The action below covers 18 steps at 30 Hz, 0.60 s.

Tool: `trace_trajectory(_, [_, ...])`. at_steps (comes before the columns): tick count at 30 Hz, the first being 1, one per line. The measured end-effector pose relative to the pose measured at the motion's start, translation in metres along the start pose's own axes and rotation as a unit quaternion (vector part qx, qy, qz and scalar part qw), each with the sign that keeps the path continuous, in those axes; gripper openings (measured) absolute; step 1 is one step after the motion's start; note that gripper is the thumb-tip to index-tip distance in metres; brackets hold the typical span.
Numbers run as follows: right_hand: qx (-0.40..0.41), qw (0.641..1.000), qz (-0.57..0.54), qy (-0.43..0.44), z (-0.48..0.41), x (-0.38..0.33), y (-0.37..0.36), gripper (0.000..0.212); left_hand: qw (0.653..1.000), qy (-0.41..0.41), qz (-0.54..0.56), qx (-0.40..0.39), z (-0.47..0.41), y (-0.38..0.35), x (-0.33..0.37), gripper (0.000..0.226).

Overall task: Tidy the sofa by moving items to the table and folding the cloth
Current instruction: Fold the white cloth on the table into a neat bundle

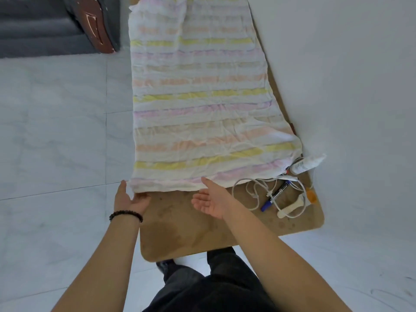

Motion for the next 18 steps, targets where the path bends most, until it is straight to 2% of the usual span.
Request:
trace_trajectory(2, [-0.023, 0.997, -0.071, -0.028, -0.012, 0.005, -0.011, 0.066, 0.999, 0.026, 0.036, -0.013, 0.008, -0.002, 0.001, 0.039])
trace_trajectory(5, [0.035, 0.969, -0.236, 0.062, -0.025, -0.014, -0.002, 0.058, 0.999, 0.035, 0.019, -0.033, 0.018, -0.004, 0.002, 0.038])
trace_trajectory(7, [0.073, 0.942, -0.301, 0.131, -0.028, -0.035, 0.018, 0.053, 0.999, 0.021, -0.012, -0.037, 0.022, -0.003, 0.005, 0.034])
trace_trajectory(12, [0.123, 0.904, -0.329, 0.245, -0.005, -0.098, 0.075, 0.058, 0.998, -0.042, -0.042, 0.019, 0.013, 0.007, 0.026, 0.010])
trace_trajectory(15, [0.136, 0.888, -0.353, 0.260, 0.014, -0.121, 0.103, 0.054, 0.998, -0.059, -0.013, 0.008, 0.014, 0.004, 0.037, 0.005])
trace_trajectory(18, [0.192, 0.883, -0.298, 0.309, 0.028, -0.135, 0.129, 0.049, 0.997, -0.082, 0.004, -0.014, 0.018, -0.006, 0.047, 0.009])
Point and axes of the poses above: each hand's wrist, its own z-axis away from the middle knuckle, its own y-axis out of the back of the hand, x = y × z, the point moved 3 cm from there along -z, towards the middle knuckle, and after that the axes turned 1 degree about z, right-handed, at the moved point
